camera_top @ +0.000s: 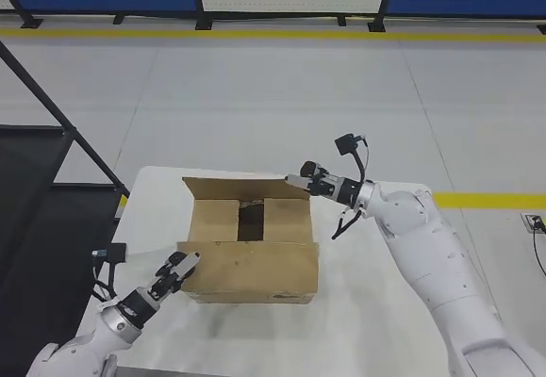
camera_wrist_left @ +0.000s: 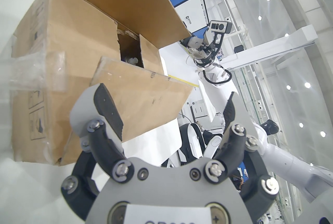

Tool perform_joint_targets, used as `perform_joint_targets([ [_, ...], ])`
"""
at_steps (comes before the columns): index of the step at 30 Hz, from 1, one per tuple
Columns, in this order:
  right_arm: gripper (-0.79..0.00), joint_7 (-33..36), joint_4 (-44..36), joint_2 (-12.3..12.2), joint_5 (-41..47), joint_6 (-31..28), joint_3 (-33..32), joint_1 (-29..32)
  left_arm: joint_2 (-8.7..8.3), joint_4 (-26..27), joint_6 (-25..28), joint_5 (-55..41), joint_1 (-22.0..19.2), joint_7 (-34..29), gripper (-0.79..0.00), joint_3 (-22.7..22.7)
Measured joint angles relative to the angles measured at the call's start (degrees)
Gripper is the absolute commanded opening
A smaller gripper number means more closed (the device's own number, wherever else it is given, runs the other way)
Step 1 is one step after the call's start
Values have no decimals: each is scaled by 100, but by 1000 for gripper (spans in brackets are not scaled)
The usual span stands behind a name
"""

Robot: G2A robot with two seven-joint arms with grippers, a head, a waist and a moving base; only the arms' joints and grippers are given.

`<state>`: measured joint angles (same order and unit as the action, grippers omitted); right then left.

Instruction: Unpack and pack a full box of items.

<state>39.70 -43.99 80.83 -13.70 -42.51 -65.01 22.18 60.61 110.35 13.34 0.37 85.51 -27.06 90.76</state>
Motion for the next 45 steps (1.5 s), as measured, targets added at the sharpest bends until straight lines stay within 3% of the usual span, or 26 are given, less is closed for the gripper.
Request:
perform_joint_targets([
  [6,0,958,-610,-113,566,567,-129,249,29,0,-21,308,-109,230,0,-211],
  [15,0,1638,-1474,-240,936,1704,-220,699,67,-23,-102,750,-207,579,0,-414],
  [24,0,1478,-1510,-209,942,3068,-10,590,116,-25,-240,1232,-248,1011,0,-625],
  [31,0,1549,-1882,-240,421,3027,214,685,144,-59,-279,1466,-248,1190,0,-704],
  [39,0,1756,-2125,-279,877,3691,90,828,176,-223,-441,1626,-350,1221,0,-792],
  [45,0,1920,-2264,-316,991,3834,85,979,203,-347,-502,1608,-459,1185,0,-881],
])
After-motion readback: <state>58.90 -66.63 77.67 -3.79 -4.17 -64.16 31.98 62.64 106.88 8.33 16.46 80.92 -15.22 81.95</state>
